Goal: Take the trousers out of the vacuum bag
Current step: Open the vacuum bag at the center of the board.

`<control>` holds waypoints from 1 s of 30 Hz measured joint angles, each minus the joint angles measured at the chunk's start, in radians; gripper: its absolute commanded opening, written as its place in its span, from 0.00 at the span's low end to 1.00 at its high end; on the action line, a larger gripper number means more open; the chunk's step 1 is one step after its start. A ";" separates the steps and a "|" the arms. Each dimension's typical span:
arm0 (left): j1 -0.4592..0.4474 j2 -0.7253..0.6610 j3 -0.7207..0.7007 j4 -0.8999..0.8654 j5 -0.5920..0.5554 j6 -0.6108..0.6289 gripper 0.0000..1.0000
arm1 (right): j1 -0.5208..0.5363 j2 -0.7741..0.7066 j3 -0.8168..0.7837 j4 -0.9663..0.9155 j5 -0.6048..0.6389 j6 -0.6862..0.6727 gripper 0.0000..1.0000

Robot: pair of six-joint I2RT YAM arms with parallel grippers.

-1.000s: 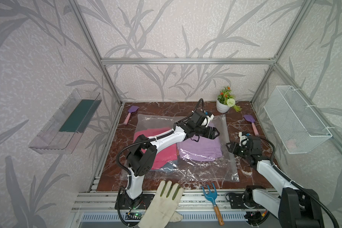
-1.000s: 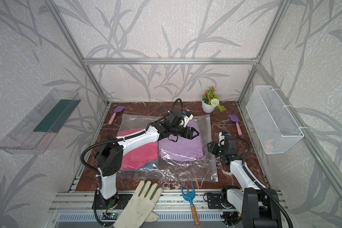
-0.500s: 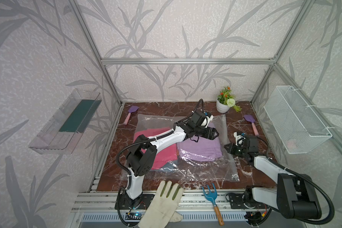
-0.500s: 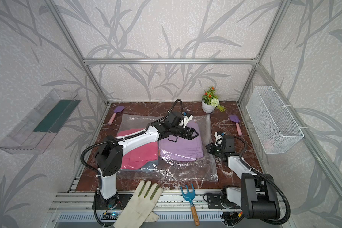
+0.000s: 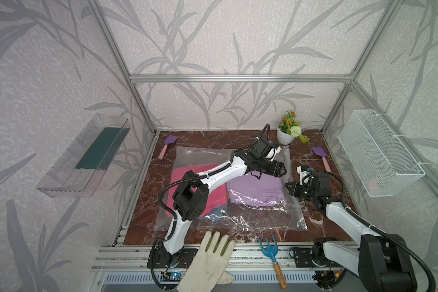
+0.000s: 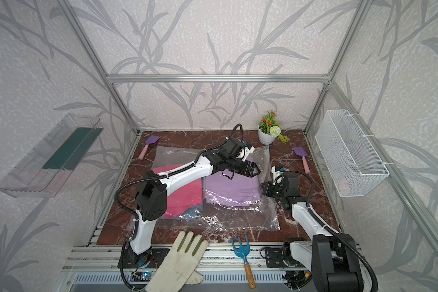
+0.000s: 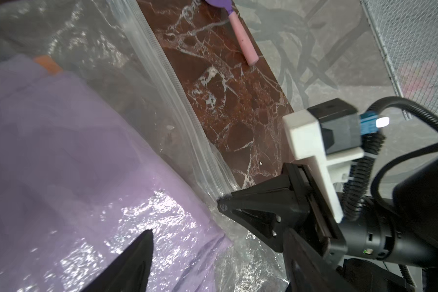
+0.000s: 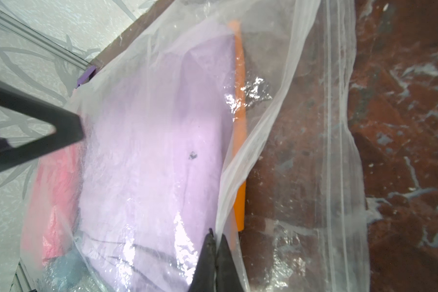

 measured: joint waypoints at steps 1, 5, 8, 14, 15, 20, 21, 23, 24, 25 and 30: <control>-0.007 0.021 0.026 -0.021 0.000 0.000 0.80 | 0.006 -0.015 0.000 -0.003 0.000 -0.006 0.00; -0.026 0.086 0.078 -0.067 0.007 -0.003 0.80 | 0.030 -0.060 0.000 -0.017 0.006 -0.028 0.00; -0.036 0.113 0.097 -0.090 0.008 -0.008 0.80 | 0.038 -0.068 -0.002 -0.040 0.018 -0.043 0.00; -0.048 0.163 0.204 -0.142 0.003 -0.008 0.79 | 0.056 -0.085 -0.002 -0.050 0.025 -0.063 0.00; -0.052 0.171 0.223 -0.150 0.000 -0.006 0.78 | 0.058 -0.087 -0.002 -0.050 0.025 -0.064 0.00; -0.075 0.220 0.325 -0.208 -0.034 0.017 0.76 | 0.064 -0.088 -0.002 -0.059 0.032 -0.071 0.00; -0.077 0.227 0.340 -0.220 -0.039 0.021 0.76 | 0.064 -0.088 -0.002 -0.060 0.036 -0.071 0.00; -0.080 0.240 0.361 -0.239 -0.050 0.028 0.74 | 0.064 -0.089 -0.002 -0.064 0.043 -0.071 0.00; -0.080 0.245 0.367 -0.246 -0.055 0.029 0.73 | 0.064 -0.092 -0.002 -0.067 0.045 -0.071 0.00; -0.081 0.251 0.371 -0.251 -0.060 0.032 0.71 | 0.064 -0.097 -0.003 -0.071 0.047 -0.071 0.00; -0.084 0.283 0.389 -0.270 -0.088 0.049 0.64 | 0.069 -0.113 -0.007 -0.082 0.047 -0.074 0.00</control>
